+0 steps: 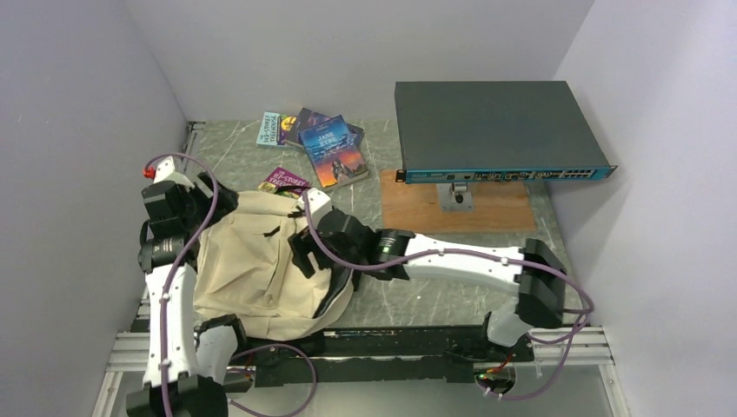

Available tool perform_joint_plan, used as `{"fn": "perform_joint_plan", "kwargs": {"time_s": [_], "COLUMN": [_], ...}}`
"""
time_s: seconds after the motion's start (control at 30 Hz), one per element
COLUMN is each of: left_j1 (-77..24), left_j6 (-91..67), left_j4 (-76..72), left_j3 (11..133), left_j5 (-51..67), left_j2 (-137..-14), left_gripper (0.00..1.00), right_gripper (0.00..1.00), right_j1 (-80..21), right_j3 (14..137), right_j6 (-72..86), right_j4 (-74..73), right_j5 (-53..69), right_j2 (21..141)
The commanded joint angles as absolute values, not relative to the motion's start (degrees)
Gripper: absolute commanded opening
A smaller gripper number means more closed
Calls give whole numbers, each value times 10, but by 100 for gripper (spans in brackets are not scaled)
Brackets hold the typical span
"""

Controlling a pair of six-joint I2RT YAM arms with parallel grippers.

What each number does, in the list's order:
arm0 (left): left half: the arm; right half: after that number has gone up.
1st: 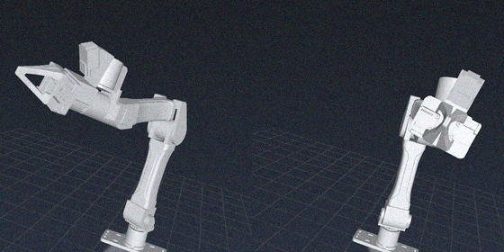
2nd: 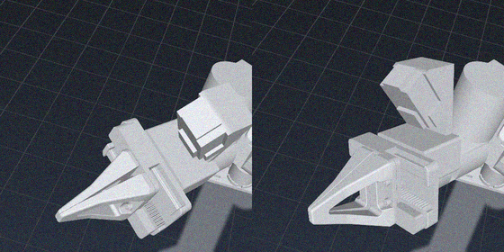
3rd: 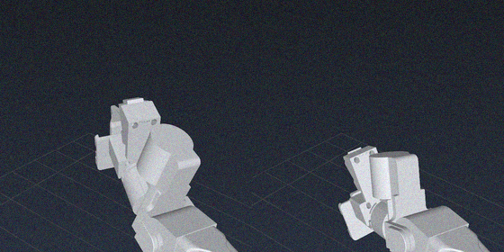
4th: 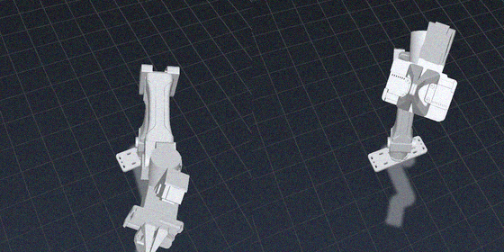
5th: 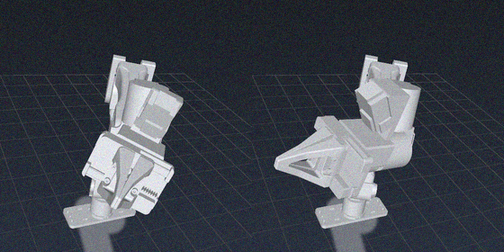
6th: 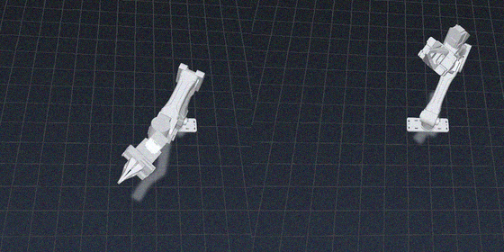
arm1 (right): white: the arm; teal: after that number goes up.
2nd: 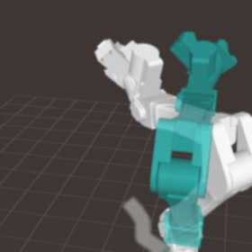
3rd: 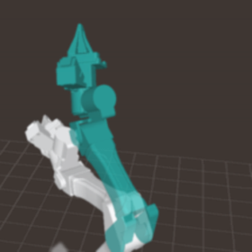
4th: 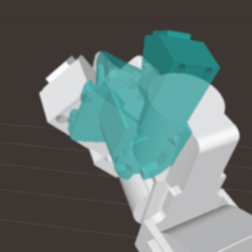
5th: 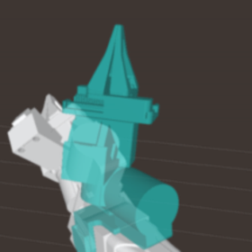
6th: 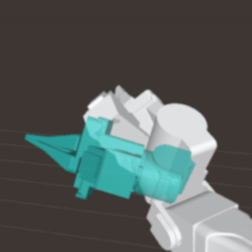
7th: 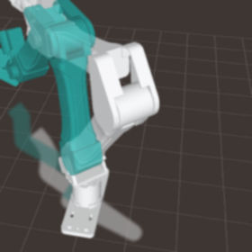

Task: Pack the student bag
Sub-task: Adjust the student bag at the center of the board, then pick up the book from the center of the board.

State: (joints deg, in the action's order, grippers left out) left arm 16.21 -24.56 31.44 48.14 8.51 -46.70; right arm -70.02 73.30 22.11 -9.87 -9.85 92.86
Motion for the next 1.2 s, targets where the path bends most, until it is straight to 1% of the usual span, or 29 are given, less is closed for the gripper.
{"fn": "perform_joint_plan", "kwargs": {"time_s": [0.0, 0.03, 0.1, 0.17, 0.27, 0.33, 0.53, 0.6, 0.73, 0.83, 0.97, 1.17], "left_j1": [156, 148, 120, 86, 38, 14, -27, -35, -40, -49, -71, -84], "left_j6": [-341, -359, -377, -381, -375, -380, -402, -403, -452, -477, -478, -564], "left_j4": [81, 35, -49, -95, -141, -166, -245, -248, -241, -232, -205, -294], "left_j3": [453, 445, 444, 458, 499, 529, 645, 697, 787, 815, 825, 777], "left_j5": [258, 257, 232, 208, 178, 165, 157, 147, 148, 113, 84, 129], "left_j2": [-513, -526, -559, -605, -691, -758, -951, -1030, -1146, -1198, -1229, -1258], "left_gripper": [85, 86, 90, 92, 92, 92, 93, 94, 98, 98, 98, 87], "right_gripper": [83, 86, 88, 89, 90, 92, 92, 92, 92, 92, 92, 93], "right_j1": [-708, -708, -708, -707, -703, -694, -612, -595, -582, -580, -579, -577], "right_j3": [702, 693, 682, 674, 653, 639, 606, 600, 599, 599, 603, 599], "right_j6": [182, 180, 177, 177, 177, 179, 196, 199, 199, 197, 193, 192], "right_j4": [-124, -138, -162, -190, -221, -239, -261, -260, -262, -266, -278, -284], "right_j5": [-150, -163, -181, -199, -214, -214, -152, -139, -134, -141, -161, -179], "right_j2": [830, 805, 772, 743, 704, 683, 623, 600, 562, 538, 518, 498]}}
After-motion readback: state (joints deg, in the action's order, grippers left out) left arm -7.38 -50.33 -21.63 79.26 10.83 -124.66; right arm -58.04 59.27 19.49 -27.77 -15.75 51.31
